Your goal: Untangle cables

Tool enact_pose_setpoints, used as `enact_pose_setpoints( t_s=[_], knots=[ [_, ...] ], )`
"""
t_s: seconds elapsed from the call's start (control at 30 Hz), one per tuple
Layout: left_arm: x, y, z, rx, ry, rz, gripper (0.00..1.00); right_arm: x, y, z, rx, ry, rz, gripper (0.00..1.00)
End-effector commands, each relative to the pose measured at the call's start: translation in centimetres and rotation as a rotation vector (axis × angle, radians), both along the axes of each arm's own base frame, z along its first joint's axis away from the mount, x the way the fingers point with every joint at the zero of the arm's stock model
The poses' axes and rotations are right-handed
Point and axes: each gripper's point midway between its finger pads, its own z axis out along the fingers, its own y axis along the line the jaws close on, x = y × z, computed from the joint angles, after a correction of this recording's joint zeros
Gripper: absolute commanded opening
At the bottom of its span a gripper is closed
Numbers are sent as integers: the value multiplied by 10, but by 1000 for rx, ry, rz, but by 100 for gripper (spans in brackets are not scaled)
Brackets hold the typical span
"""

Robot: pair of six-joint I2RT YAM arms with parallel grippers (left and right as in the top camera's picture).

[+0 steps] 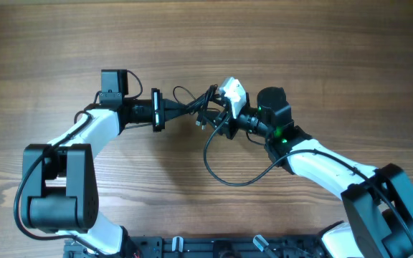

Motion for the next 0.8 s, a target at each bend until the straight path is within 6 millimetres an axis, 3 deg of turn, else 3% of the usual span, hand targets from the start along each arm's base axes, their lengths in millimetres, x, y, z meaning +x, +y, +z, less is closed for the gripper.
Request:
enact_pose_setpoints(
  t_s=[0.0,0.1,0.57,0.77],
  knots=[
    [-3,0,9,-28,-28,-17,4,3,2,12,26,-24,9,50],
    [-6,-1,13,-53,-32,-33,4,4,2,13,27,-28,4,42],
    [-7,-1,15,-66,-31,-41,4,10,0,19,79,22,-50,40],
    [-7,-1,15,-65,-31,-40,4,16,-2,3,58,70,-106,37]
  ],
)
